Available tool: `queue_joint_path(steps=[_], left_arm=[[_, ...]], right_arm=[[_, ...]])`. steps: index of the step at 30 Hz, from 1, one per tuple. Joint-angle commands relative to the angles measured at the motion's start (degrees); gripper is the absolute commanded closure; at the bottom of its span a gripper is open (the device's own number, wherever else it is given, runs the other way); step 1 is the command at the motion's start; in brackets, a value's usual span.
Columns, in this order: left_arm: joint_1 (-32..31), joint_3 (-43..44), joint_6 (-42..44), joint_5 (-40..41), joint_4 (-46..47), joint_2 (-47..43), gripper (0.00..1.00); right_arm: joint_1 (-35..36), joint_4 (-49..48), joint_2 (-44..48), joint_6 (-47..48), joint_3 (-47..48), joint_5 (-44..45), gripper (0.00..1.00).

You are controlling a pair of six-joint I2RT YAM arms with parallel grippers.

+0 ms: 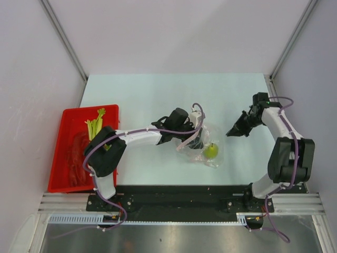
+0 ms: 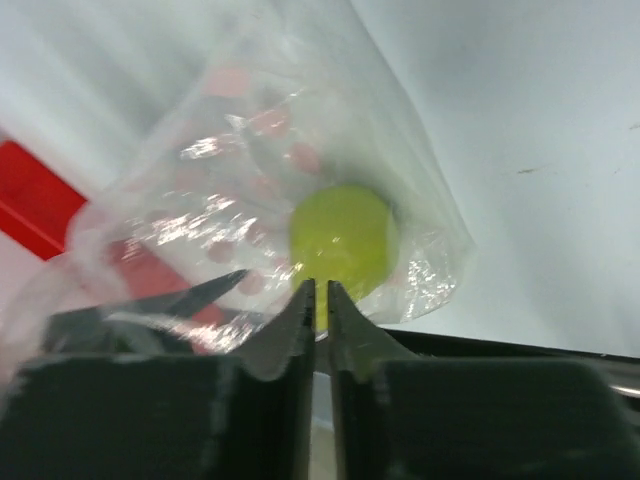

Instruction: Open the zip-top bag and remove the fake food

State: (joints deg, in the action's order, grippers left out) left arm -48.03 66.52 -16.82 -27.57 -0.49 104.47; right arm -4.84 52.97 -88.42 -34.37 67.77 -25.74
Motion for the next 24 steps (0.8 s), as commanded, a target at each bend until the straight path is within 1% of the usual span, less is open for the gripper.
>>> queue_joint_path(steps=[1, 3, 6, 11, 12, 14, 18, 19, 21, 24], left_arm=[[0.1, 0.8, 3.1, -3.5, 3.3, -0.8, 0.49], [0.0, 2.5, 4.4, -3.5, 2.1, 0.6, 0.49], [0.0, 4.4, 5.7, -4.0, -0.7, 1.9, 0.49], [0.0, 5.2, 6.5, -4.7, -2.4, 2.3, 0.51], [0.0, 5.0, 6.5, -4.7, -2.5, 2.5, 0.51], [0.0, 4.8, 6.6, -4.9, -2.6, 2.6, 0.51], [0.0, 4.6, 6.9, -5.6, -3.2, 2.9, 0.49], [0.0, 4.5, 7.0, -5.2, -2.9, 2.9, 0.48], [-0.3, 4.1, 6.9, -3.8, -2.7, 2.9, 0.46], [-0.7, 4.3, 6.9, -3.4, -1.7, 3.4, 0.44]], right_arm=[[4.0, 0.9, -4.7, 1.9, -2.7, 0.2, 0.94], [4.5, 0.9, -5.4, 2.1, -3.6, 0.7, 0.96], [4.3, 2.1, -4.9, 3.3, -4.9, 3.2, 0.97], [4.7, 4.0, -4.2, 5.6, -9.8, 1.7, 0.98], [6.4, 3.6, -3.8, 5.4, -10.6, 1.9, 0.98], [7.8, 1.6, -3.9, 4.8, -12.1, 1.7, 0.98], [10.8, -4.2, -4.9, 0.7, -12.9, -5.3, 0.98], [11.3, -7.1, -5.2, -1.6, -13.0, -5.9, 0.98], [12.2, -10.4, -6.8, -2.5, -12.8, -7.6, 0.98], [11.9, -10.6, -8.8, -1.3, -12.7, -8.0, 0.98]])
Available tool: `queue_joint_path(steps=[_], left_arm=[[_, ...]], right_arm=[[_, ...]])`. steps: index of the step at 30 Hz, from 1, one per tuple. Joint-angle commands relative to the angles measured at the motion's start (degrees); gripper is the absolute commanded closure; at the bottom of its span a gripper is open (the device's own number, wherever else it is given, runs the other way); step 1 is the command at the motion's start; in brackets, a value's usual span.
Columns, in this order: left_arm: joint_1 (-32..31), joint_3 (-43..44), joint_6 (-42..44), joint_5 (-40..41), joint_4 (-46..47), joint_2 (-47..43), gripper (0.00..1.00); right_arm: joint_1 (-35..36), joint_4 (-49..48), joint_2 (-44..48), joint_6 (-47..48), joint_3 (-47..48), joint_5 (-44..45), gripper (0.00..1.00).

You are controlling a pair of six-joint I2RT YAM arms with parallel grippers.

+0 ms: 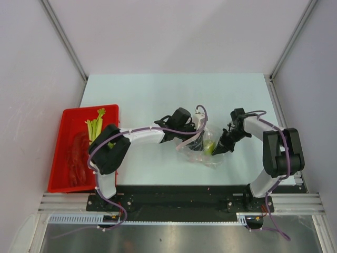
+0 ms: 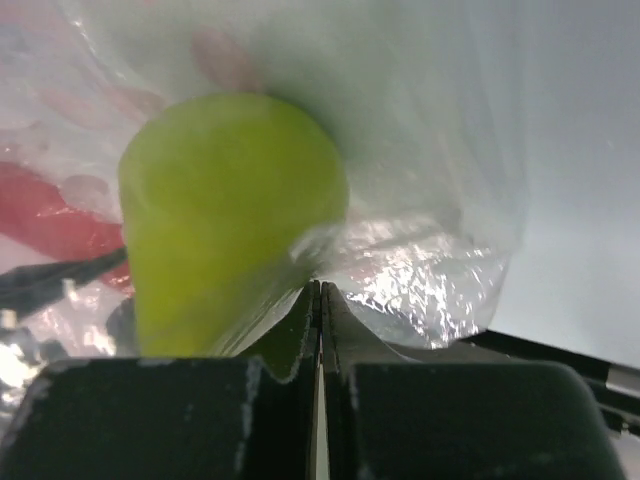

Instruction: Open the zip-top bag and remove the fake food

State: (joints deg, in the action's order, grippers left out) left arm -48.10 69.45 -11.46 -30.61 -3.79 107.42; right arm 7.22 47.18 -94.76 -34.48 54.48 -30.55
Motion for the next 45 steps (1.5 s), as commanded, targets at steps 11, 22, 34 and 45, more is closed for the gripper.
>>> queue_joint_path(steps=[11, 22, 34, 45], left_arm=[[-2.2, 1.2, -0.6, 4.8, 7.8, 0.4, 0.39], [-2.6, 2.1, -0.2, 5.2, 7.0, 1.8, 0.38], [-3.2, 2.8, 1.4, 9.8, 5.8, 4.4, 0.39], [-3.2, 4.1, 0.8, 16.5, 4.8, 4.8, 0.69]], right_arm=[[-10.0, 3.7, 0.4, 7.8, 7.7, 5.7, 1.00], [-3.2, 0.9, -5.4, 5.5, 11.3, 2.8, 1.00], [0.7, -1.7, -7.6, 1.4, 11.3, -1.0, 1.00], [2.6, -3.2, -8.1, -0.4, 11.3, -4.6, 1.00]])
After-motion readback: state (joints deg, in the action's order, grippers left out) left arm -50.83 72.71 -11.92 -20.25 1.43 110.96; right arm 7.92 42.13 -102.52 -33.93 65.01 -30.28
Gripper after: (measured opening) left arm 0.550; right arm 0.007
